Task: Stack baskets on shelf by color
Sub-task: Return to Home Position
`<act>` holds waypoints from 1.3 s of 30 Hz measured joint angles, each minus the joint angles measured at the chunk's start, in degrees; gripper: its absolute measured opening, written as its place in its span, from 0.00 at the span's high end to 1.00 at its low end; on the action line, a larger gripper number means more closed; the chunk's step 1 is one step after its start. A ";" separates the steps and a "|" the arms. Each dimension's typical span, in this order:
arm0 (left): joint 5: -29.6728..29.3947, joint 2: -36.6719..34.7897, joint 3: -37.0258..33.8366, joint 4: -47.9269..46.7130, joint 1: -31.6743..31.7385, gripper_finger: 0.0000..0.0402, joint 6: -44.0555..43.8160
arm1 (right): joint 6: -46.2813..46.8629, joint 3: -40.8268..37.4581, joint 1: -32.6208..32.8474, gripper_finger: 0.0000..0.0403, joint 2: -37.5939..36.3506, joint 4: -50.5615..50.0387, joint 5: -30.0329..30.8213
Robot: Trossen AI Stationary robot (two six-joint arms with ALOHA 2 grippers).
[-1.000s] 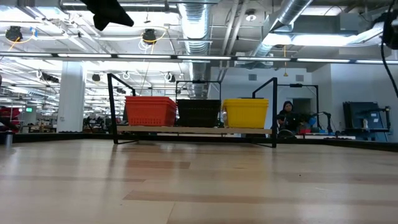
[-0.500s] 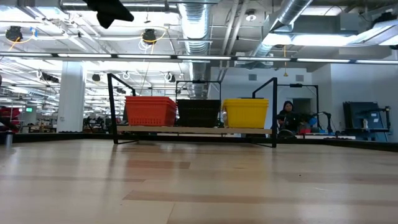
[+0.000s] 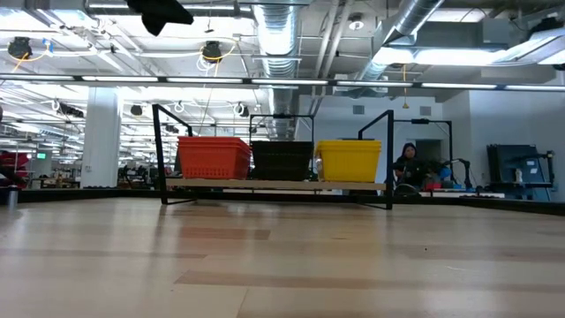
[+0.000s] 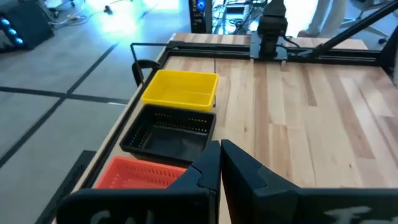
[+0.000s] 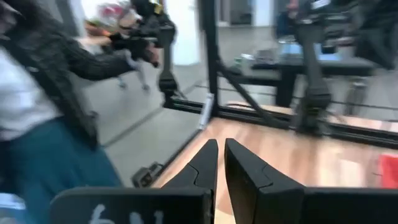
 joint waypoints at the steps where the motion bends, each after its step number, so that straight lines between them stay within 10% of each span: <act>1: 0.67 0.00 0.00 0.02 0.00 1.00 0.15 | 0.59 -1.72 -2.58 0.87 1.33 3.49 -4.51; 11: 9.90 -0.68 -3.45 2.45 0.07 1.00 5.49 | 3.17 -5.07 -17.67 0.87 14.48 26.95 -24.12; 24: 8.72 -14.02 -28.49 26.27 -0.02 1.00 -7.27 | 0.70 -5.03 -23.80 0.87 18.78 27.77 -24.42; 39: 2.45 -30.95 -32.22 18.59 -2.45 1.00 -10.40 | 3.96 -5.03 -23.66 0.87 39.35 52.59 -29.79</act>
